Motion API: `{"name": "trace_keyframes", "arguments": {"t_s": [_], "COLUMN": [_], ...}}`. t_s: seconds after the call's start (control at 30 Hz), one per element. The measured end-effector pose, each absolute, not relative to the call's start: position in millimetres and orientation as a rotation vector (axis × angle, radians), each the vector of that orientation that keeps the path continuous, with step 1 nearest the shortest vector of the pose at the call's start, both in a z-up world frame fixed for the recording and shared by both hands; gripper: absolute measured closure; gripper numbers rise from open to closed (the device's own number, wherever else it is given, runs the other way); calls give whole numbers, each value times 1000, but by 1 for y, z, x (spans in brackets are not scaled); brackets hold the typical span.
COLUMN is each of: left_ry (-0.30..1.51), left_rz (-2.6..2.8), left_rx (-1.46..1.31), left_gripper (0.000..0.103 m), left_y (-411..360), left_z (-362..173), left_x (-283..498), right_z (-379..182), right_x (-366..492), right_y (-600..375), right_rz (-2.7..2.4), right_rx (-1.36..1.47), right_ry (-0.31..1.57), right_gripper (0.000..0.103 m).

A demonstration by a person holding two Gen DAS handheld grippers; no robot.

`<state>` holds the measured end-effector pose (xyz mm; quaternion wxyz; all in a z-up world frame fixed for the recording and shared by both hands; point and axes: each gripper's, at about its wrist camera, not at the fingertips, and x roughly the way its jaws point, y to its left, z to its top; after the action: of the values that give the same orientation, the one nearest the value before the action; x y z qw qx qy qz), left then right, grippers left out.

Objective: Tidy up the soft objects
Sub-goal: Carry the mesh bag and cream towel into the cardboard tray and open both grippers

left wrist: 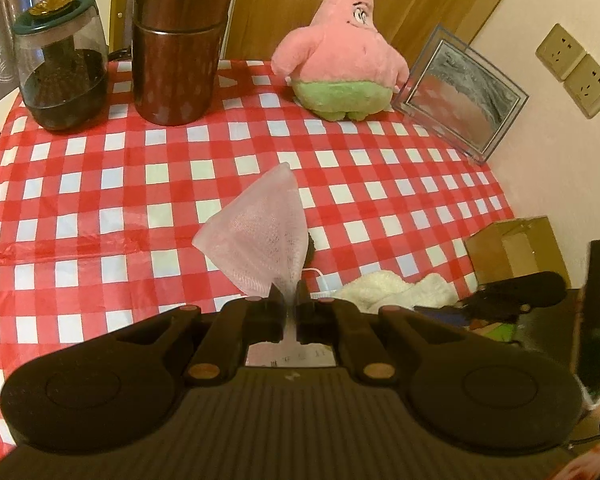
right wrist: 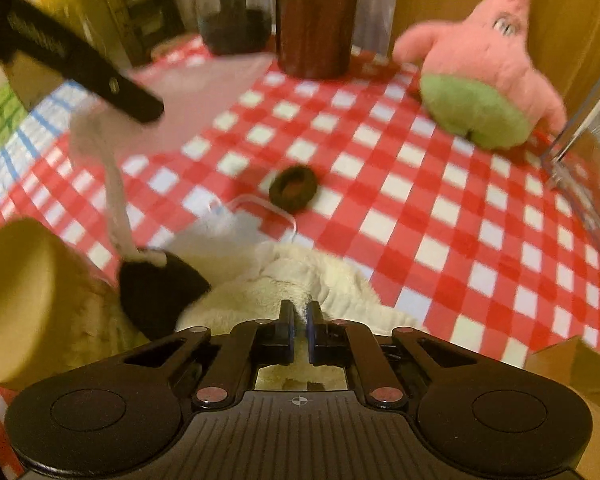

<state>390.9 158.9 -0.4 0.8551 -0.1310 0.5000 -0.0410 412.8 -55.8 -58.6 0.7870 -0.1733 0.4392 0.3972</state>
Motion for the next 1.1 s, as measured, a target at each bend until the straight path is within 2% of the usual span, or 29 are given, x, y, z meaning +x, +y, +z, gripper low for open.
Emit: {"name": "trace_keyframes", "arguments": {"t_s": [0.53,1.1], "left_ry": [964,913], "left_rz": [-107,-163], "left_rx": [-261,-240], "left_gripper": [99,99], "left_y": [135,90], "left_z": [70,125], "left_x": [342,300], "right_z": [81,147], "right_x": [357,303], "right_y": [-101,-154], "right_rz": [771,699], "right_rx": [-261,-244], "right_ry": [633,510], "right_gripper": [99,99]}}
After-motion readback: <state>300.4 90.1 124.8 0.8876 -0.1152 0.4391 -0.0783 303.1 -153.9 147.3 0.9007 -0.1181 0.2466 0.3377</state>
